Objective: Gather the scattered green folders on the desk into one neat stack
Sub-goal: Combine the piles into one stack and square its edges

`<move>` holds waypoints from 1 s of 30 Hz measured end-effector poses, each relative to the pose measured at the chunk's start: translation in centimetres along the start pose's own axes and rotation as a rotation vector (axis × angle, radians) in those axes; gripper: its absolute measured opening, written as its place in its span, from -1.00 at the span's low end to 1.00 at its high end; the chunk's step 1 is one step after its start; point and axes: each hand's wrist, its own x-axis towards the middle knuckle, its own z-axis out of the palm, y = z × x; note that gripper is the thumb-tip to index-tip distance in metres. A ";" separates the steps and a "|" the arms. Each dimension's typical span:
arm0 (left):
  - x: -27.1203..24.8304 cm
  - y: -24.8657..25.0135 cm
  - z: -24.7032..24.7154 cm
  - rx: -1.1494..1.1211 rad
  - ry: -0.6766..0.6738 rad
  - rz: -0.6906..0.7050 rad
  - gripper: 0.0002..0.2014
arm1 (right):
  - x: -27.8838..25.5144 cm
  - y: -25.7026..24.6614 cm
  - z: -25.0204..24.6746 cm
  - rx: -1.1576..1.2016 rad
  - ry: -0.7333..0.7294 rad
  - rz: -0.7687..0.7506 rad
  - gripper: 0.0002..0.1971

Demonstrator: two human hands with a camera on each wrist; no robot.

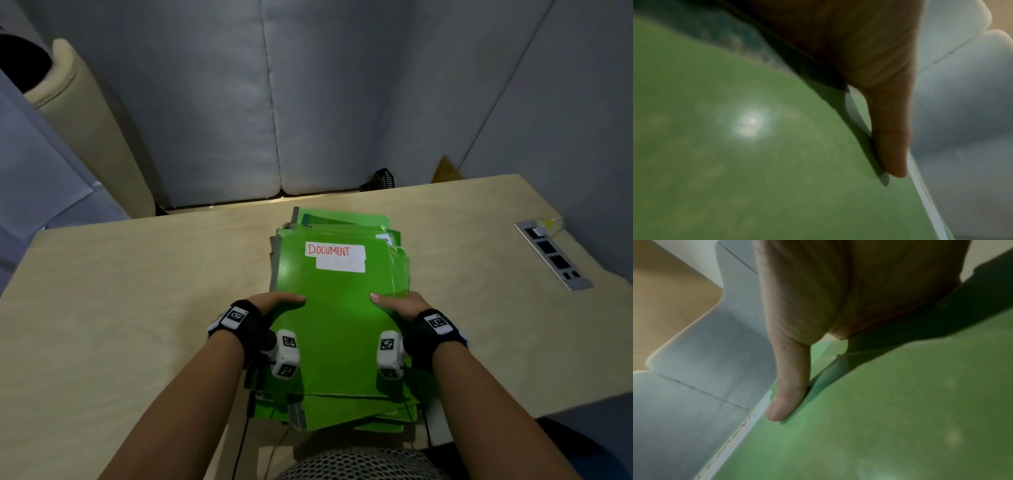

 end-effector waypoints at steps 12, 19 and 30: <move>-5.7 3.3 -3.7 -0.207 0.366 0.782 -0.48 | -4.7 -9.6 1.7 0.075 0.024 -0.580 -0.11; -8.0 3.8 -3.7 -0.227 0.382 0.944 -0.44 | -4.9 -11.2 2.0 0.123 0.015 -0.759 -0.09; -7.9 2.9 -5.1 -0.153 0.165 0.991 0.03 | -7.3 -10.2 2.5 0.410 -0.139 -0.756 -0.21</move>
